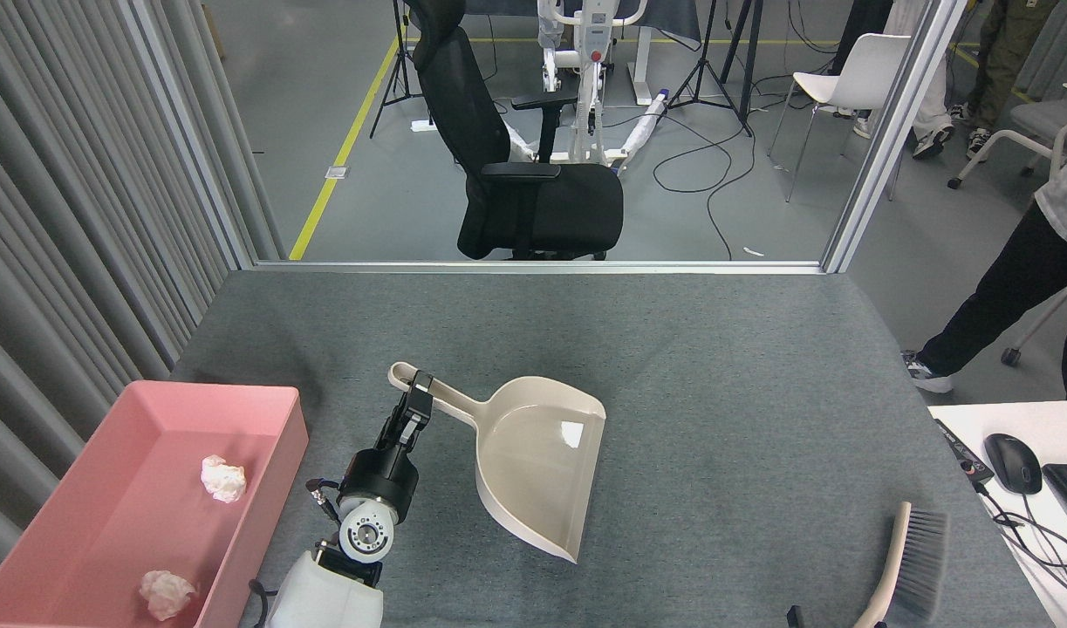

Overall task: Sweep and dump garbage into bin
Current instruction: 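Bring the dustpan back and lower it onto the table with the left gripper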

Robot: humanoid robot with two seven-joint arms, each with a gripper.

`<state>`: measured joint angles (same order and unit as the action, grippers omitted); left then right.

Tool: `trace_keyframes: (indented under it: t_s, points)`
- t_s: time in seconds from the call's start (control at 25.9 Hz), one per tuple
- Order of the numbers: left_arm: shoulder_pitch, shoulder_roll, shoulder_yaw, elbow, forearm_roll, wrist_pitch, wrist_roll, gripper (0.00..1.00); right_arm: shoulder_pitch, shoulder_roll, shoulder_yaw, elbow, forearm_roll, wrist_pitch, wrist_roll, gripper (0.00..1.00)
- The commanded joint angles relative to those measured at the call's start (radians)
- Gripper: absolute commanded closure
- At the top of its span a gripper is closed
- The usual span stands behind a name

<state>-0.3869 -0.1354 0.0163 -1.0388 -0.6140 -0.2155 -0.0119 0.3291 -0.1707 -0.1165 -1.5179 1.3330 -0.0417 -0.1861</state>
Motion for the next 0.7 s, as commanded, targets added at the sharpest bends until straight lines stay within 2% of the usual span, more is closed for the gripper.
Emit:
trace_keyframes:
  t_s: [0.0, 0.12, 0.31, 0.35, 0.39, 0.54, 0.58, 0.66]
  points:
    - [0.000, -0.004, 0.001, 0.003, -0.003, 0.001, -0.003, 0.97, 0.002, 0.000, 0.000, 0.004, 0.000, 0.000, -0.003, 0.02]
    - [0.003, -0.004, 0.001, 0.003, 0.011, 0.002, -0.002, 0.97, 0.001, 0.000, 0.000, 0.004, 0.000, 0.000, -0.003, 0.02]
    - [0.016, -0.006, -0.002, 0.000, 0.106, -0.005, -0.003, 0.96, -0.002, -0.003, 0.000, 0.004, 0.000, 0.000, -0.001, 0.02]
    - [0.017, -0.006, -0.010, 0.002, 0.106, -0.007, -0.003, 0.96, -0.002, -0.001, 0.000, 0.004, 0.000, 0.000, -0.001, 0.02]
    - [0.019, -0.006, -0.019, 0.003, 0.106, 0.001, -0.002, 0.91, -0.002, -0.001, 0.000, 0.004, 0.000, 0.000, -0.001, 0.02]
    - [0.020, -0.006, -0.027, 0.003, 0.114, 0.001, 0.007, 0.21, -0.002, 0.000, 0.000, 0.004, 0.000, 0.002, -0.001, 0.02]
    - [0.023, -0.004, -0.029, -0.003, 0.114, -0.004, 0.007, 0.11, -0.002, 0.000, 0.000, 0.004, 0.000, 0.002, -0.001, 0.02]
    - [0.030, -0.006, -0.030, -0.015, 0.115, -0.007, 0.007, 0.02, -0.002, 0.000, 0.000, 0.004, 0.000, 0.002, -0.001, 0.02]
